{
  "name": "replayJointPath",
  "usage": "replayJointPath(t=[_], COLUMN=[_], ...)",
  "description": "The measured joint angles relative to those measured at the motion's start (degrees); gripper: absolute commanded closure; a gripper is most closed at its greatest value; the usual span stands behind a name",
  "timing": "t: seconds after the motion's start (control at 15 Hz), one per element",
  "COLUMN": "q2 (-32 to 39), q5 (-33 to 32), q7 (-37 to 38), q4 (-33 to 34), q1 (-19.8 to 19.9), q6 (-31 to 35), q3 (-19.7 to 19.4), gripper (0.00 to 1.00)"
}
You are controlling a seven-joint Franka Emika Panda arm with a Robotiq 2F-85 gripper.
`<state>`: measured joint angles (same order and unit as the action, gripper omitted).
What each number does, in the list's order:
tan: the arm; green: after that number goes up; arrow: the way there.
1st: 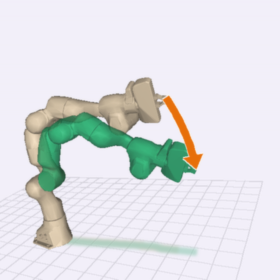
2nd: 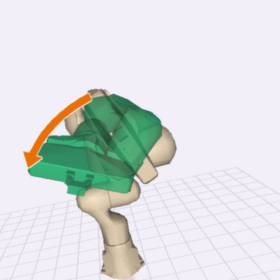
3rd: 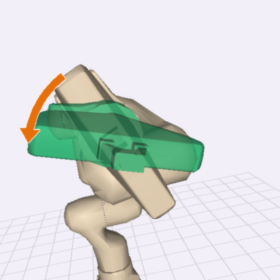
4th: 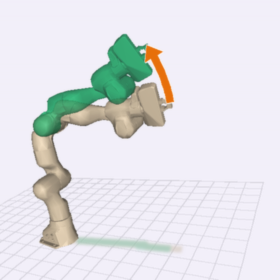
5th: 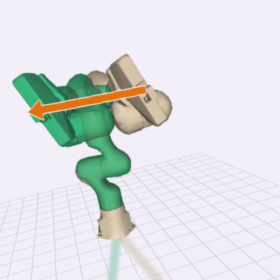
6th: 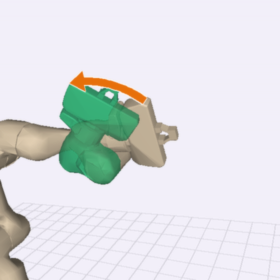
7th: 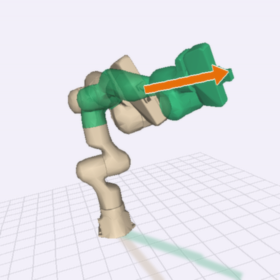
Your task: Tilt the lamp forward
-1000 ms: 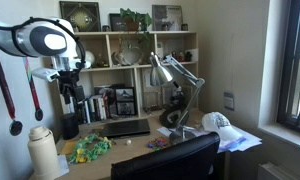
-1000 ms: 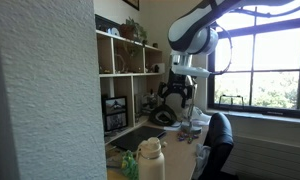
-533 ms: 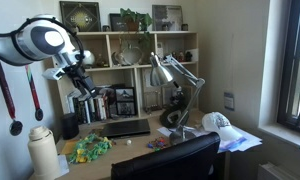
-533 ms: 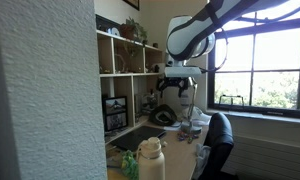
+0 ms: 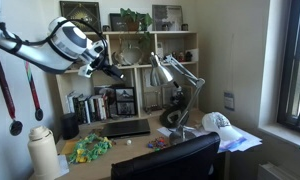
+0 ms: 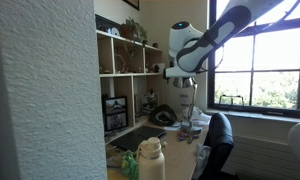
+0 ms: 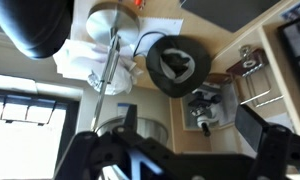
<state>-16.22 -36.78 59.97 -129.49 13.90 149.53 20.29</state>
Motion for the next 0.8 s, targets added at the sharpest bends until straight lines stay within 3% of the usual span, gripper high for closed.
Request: replayJointPath(t=[0.33, 0.73, 0.8], q2=[8.06, 16.14, 16.99], q5=[-24.82, -36.99, -38.02], q7=[19.97, 29.5, 30.37], q4=[11.89, 21.47, 22.28], q1=[9.36, 9.33, 6.97], q6=[0.08, -4.19, -4.81], q3=[2.53, 3.79, 1.88], gripper=[0.0, 0.0, 0.0])
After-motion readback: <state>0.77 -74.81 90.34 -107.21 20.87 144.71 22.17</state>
